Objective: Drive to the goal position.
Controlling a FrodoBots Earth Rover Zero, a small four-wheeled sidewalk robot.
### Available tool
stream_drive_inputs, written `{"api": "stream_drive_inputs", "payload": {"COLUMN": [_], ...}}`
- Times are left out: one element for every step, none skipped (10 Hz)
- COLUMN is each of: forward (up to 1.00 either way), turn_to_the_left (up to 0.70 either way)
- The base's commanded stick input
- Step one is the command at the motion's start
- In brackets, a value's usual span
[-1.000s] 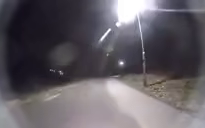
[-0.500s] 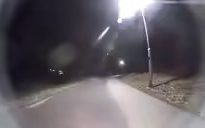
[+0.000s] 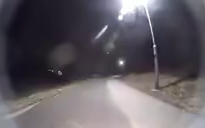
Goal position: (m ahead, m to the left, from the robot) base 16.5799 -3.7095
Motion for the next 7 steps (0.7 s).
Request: {"api": "stream_drive_inputs", "payload": {"forward": [1.0, 1.0, 1.0, 1.0, 1.0, 1.0, 1.0], "turn_to_the_left": [0.0, 0.0, 0.0, 0.0, 0.0, 0.0, 0.0]}}
